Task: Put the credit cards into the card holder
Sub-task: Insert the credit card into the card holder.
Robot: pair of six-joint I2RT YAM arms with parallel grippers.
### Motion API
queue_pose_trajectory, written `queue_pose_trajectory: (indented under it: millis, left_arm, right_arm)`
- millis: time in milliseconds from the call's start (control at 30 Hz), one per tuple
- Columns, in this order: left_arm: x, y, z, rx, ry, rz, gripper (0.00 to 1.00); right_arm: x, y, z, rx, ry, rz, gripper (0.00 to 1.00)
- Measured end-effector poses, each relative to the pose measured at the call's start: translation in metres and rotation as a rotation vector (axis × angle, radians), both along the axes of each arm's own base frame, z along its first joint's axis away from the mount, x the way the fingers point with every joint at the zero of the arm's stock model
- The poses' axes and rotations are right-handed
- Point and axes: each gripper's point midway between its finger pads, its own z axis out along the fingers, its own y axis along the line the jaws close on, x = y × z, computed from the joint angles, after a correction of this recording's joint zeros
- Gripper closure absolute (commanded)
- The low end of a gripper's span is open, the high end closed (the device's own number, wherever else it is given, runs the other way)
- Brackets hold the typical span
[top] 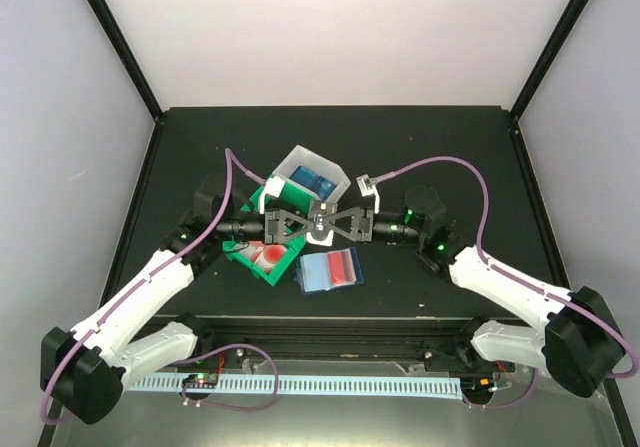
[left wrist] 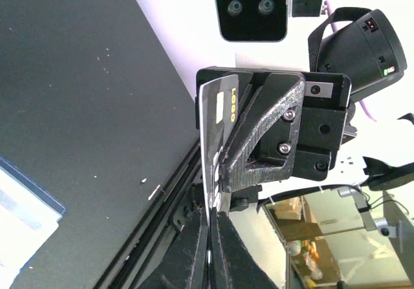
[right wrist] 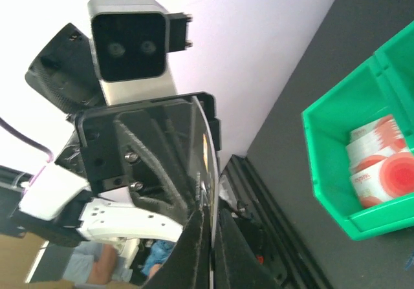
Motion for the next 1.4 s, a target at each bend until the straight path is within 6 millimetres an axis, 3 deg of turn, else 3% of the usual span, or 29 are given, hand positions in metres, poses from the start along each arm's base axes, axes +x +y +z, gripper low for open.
queue_pose_trajectory:
  millis: [33, 133, 200, 267, 367, 467, 667, 767, 933, 1133, 1400]
  left_arm:
    - [0.0, 0.0, 0.0, -0.001, 0.008, 0.003, 0.91]
    - [0.0, 0.0, 0.0, -0.007, 0.012, 0.001, 0.61]
    - [-0.001, -0.001, -0.002, 0.003, 0.013, 0.0, 0.5]
    - [0.0, 0.001, -0.01, 0.04, -0.008, 0.02, 0.46]
    - [0.007, 0.007, -0.03, 0.14, -0.037, 0.082, 0.46]
    - [0.012, 0.012, -0.058, 0.267, -0.047, 0.142, 0.53]
    - [0.005, 0.008, -0.137, 0.554, -0.015, 0.183, 0.69]
    - [0.004, 0.016, -0.171, 0.658, 0.027, 0.214, 0.75]
    - [0.006, 0.024, -0.205, 0.755, 0.078, 0.258, 0.78]
    - [0.004, 0.025, -0.226, 0.797, 0.11, 0.281, 0.8]
    - [-0.001, 0.024, -0.249, 0.869, 0.134, 0.292, 0.86]
  right_arm:
    - [-0.001, 0.0, 0.002, 0.011, -0.004, 0.007, 0.99]
    - [-0.004, 0.0, 0.006, 0.039, -0.002, 0.017, 0.99]
    - [-0.006, 0.0, 0.005, 0.035, 0.0, 0.018, 0.99]
    - [-0.005, -0.002, -0.003, -0.002, -0.001, 0.004, 0.99]
    - [0.0, -0.009, -0.028, -0.113, 0.009, -0.049, 0.99]
    - [0.005, -0.021, -0.07, -0.287, 0.036, -0.098, 0.99]
    - [0.004, -0.039, -0.156, -0.599, 0.149, -0.063, 0.99]
    - [0.003, -0.04, -0.181, -0.684, 0.194, -0.018, 0.99]
    - [0.004, -0.031, -0.201, -0.707, 0.232, 0.042, 0.99]
    - [0.001, -0.025, -0.224, -0.717, 0.298, 0.088, 0.99]
    - [0.003, -0.016, -0.227, -0.681, 0.334, 0.099, 0.99]
